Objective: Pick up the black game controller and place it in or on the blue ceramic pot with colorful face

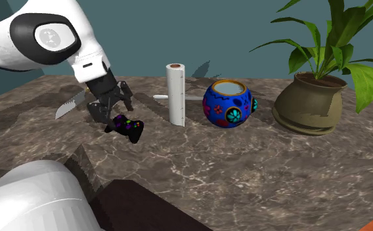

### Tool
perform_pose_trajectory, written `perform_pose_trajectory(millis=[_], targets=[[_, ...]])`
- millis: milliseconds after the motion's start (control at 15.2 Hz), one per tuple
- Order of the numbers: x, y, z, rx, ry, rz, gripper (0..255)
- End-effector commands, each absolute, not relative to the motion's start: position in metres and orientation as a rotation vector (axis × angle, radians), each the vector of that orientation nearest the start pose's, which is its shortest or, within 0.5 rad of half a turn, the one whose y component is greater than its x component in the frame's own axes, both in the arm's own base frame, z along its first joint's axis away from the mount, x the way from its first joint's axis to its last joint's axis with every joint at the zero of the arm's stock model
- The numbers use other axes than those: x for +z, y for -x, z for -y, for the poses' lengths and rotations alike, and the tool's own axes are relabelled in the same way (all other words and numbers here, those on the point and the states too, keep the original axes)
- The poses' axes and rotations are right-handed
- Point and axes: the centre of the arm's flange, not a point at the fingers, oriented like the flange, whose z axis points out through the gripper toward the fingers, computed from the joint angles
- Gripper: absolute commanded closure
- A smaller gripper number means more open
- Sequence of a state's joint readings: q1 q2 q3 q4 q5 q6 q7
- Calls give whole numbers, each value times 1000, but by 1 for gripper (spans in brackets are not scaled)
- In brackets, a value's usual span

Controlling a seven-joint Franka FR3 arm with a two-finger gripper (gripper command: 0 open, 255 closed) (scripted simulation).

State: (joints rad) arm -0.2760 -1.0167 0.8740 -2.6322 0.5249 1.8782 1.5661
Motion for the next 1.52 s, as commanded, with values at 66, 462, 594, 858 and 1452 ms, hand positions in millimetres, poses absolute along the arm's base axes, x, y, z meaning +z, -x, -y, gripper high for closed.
perform_pose_trajectory(millis=[66, 462, 594, 858, 1452], targets=[[420, -270, -221, -352, 2407, -2061, 0], [402, -272, -218, -352, 2407, -2061, 0], [402, -272, -218, -352, 2407, -2061, 0], [402, -272, -218, -352, 2407, -2061, 255], [402, -272, -218, -352, 2407, -2061, 255]])
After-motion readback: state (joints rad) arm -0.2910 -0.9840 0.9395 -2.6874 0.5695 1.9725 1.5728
